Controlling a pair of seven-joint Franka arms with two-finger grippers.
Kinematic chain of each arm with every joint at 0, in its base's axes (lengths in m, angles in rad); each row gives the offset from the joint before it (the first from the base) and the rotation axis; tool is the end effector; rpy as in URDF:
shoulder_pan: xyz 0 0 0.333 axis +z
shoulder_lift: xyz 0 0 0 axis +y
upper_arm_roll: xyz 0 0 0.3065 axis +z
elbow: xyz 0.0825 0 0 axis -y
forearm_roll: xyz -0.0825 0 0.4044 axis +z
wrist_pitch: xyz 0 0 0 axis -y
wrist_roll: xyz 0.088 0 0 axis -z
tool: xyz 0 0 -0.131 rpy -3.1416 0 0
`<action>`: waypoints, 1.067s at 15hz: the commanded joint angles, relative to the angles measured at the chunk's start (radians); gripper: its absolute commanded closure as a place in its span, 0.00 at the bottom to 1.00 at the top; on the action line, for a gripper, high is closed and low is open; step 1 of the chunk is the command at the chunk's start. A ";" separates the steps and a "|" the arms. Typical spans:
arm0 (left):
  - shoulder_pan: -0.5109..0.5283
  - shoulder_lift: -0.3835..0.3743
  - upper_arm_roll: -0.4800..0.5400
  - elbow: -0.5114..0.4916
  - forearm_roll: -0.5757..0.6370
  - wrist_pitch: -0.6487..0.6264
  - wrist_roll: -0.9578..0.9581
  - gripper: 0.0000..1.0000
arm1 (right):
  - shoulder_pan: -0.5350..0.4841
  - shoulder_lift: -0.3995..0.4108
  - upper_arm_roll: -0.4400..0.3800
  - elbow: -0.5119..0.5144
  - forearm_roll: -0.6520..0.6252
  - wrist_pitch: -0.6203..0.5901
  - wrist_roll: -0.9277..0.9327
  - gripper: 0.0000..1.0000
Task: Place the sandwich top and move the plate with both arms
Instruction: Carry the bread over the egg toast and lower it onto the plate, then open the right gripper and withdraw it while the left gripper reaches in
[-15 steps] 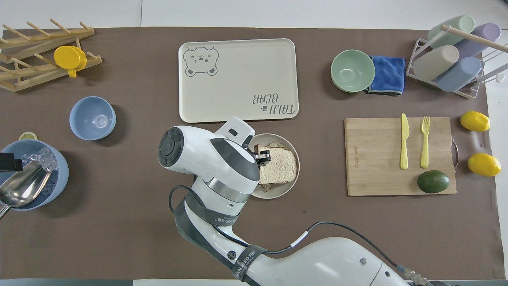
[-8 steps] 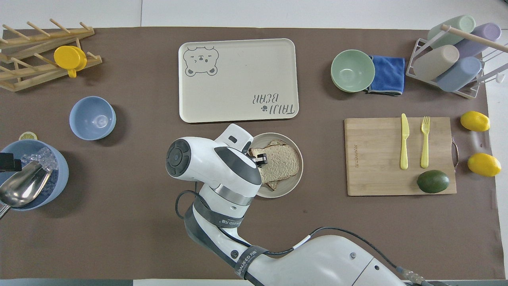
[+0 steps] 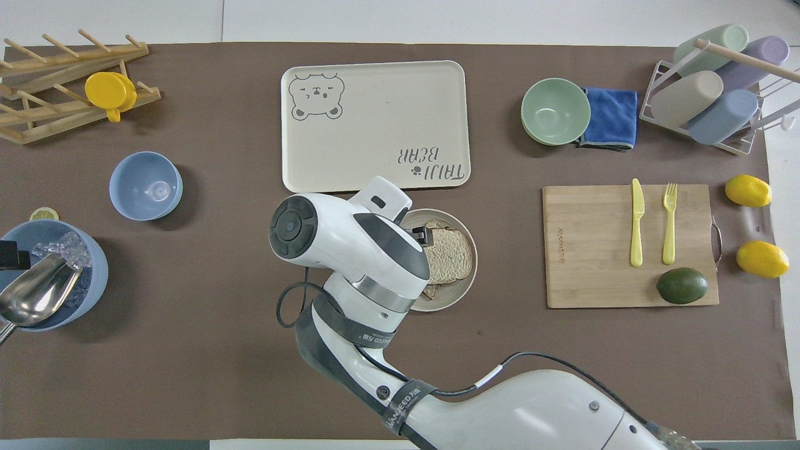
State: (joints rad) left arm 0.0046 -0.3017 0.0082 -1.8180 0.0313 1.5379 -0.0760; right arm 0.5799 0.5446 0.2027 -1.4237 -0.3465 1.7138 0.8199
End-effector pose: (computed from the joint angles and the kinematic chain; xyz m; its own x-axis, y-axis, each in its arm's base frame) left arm 0.4777 0.0108 0.6256 0.9957 0.0894 0.0237 0.0900 -0.9956 -0.0271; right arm 0.5296 0.4426 0.3315 0.9993 0.0368 -0.0099 0.0380 -0.9449 0.3250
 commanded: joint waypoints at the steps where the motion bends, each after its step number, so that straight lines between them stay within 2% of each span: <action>1: 0.012 -0.019 -0.010 -0.006 -0.004 -0.007 0.004 0.00 | -0.124 -0.076 0.014 0.025 0.125 -0.013 -0.025 0.00; 3: 0.006 -0.025 -0.013 -0.023 -0.008 0.002 -0.013 0.00 | -0.228 -0.159 0.012 0.006 0.179 -0.046 -0.155 0.00; 6: -0.021 -0.020 -0.022 -0.052 -0.076 0.057 -0.131 0.00 | -0.411 -0.254 0.012 -0.006 0.274 -0.163 -0.214 0.00; 8: -0.107 -0.014 -0.022 -0.096 -0.080 0.108 -0.188 0.00 | -0.506 -0.320 0.009 -0.026 0.317 -0.249 -0.327 0.00; 10: -0.173 -0.010 -0.024 -0.150 -0.085 0.174 -0.270 0.00 | -0.572 -0.397 0.007 -0.087 0.317 -0.253 -0.459 0.00; 13: -0.262 0.024 -0.024 -0.242 -0.157 0.332 -0.320 0.00 | -0.607 -0.487 -0.005 -0.151 0.317 -0.270 -0.510 0.00; 15: -0.313 0.077 -0.022 -0.264 -0.204 0.419 -0.332 0.00 | -0.598 -0.566 -0.031 -0.237 0.322 -0.266 -0.512 0.00; 16: -0.339 0.120 -0.022 -0.265 -0.223 0.459 -0.356 0.00 | -0.583 -0.578 -0.058 -0.250 0.342 -0.261 -0.527 0.00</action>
State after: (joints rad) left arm -0.2827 -0.2390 -0.0301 -2.0673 -0.1569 1.9176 -0.3946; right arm -0.0171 0.0567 0.1823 -1.5602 -0.0464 1.4244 0.3290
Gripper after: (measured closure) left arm 0.000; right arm 0.000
